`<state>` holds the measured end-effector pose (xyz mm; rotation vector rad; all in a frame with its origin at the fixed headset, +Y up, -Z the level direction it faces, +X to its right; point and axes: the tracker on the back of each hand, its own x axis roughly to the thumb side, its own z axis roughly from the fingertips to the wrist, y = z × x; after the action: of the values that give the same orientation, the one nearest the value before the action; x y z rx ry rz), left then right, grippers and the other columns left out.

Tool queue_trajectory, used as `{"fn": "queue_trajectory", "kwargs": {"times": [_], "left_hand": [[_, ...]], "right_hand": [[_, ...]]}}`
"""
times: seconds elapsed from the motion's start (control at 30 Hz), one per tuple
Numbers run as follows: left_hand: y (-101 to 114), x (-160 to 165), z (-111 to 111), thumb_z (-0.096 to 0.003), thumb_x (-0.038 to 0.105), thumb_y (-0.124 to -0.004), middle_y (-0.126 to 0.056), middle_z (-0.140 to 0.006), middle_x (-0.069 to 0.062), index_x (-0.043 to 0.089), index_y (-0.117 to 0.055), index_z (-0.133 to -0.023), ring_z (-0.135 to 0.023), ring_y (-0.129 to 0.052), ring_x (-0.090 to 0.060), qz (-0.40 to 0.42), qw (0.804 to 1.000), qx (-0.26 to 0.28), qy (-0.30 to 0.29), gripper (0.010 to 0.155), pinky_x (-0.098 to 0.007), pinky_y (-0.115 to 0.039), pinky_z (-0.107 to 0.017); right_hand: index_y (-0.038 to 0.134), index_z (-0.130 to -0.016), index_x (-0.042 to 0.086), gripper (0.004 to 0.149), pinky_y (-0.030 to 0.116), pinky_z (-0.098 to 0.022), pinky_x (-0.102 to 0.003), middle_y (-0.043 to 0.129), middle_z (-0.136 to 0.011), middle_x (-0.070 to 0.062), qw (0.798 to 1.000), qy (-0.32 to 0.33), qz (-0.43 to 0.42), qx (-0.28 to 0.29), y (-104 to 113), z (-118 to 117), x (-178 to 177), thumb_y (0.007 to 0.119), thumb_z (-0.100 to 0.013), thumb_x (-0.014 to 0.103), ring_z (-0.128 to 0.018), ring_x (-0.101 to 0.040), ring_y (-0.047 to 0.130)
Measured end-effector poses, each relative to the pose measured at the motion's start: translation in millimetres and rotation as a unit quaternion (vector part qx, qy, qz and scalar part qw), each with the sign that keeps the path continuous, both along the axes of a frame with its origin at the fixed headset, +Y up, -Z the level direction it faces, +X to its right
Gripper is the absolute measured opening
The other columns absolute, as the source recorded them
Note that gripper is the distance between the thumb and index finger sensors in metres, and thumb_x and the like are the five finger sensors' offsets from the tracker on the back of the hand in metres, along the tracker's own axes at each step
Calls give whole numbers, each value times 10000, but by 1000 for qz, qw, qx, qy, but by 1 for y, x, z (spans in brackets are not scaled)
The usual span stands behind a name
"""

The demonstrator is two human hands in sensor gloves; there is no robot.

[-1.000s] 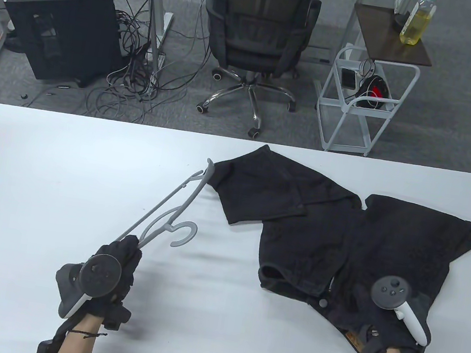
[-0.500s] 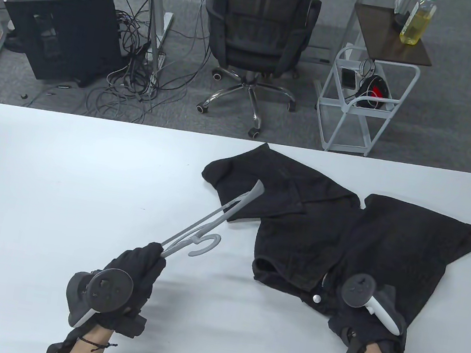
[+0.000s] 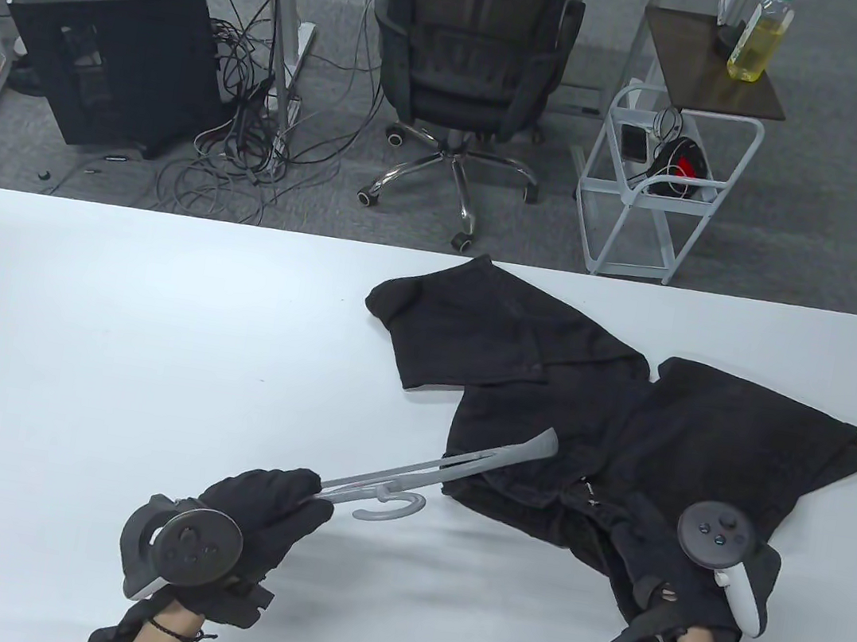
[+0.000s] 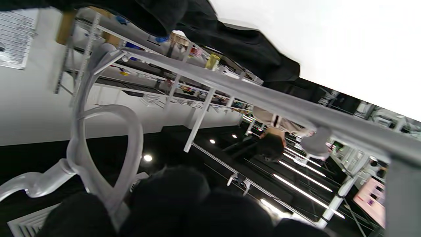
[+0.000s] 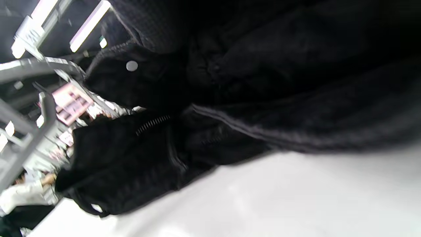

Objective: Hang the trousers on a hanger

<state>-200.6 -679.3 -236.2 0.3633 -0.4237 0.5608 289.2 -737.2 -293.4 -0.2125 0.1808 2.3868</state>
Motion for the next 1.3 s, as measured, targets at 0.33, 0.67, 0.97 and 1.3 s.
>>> {"fn": "queue_trajectory", "kwargs": {"times": [0.33,0.67,0.97,1.3], "left_hand": [[-5,18,2,-472,627,-710,-989,-464,125,261,-848,-789,-257,-946,-113,-18,998,-20,-58,504,-357,-844,-218],[-12,40,7,-481,618,-701,-989,-484,126,265,-837,-805,-274,-952,-112,-63,996,-13,-59,499,-354,-849,-230],[-21,60,10,-474,608,-716,-995,-485,121,265,-843,-801,-276,-954,-120,-112,990,-17,-84,491,-359,-846,-234],[-31,40,-7,-480,602,-704,-999,-485,113,248,-847,-803,-273,-965,-126,-68,994,-75,-45,500,-369,-860,-227]], "right_hand": [[617,-1013,173,594,778,-534,-495,899,-894,-153,992,16,21,122,20,10,-23,758,-475,381,-761,-387,907],[621,-1007,175,600,756,-583,-492,886,-913,-132,971,106,65,206,35,25,-72,753,-469,406,-804,-358,886],[548,-1036,142,689,702,-617,-514,830,-949,-177,952,238,-105,161,22,34,-129,729,-466,482,-831,-399,827],[393,-1104,179,926,341,-716,-648,443,-1167,-196,933,353,-59,41,27,37,-106,786,-406,644,-1042,-481,391]]}}
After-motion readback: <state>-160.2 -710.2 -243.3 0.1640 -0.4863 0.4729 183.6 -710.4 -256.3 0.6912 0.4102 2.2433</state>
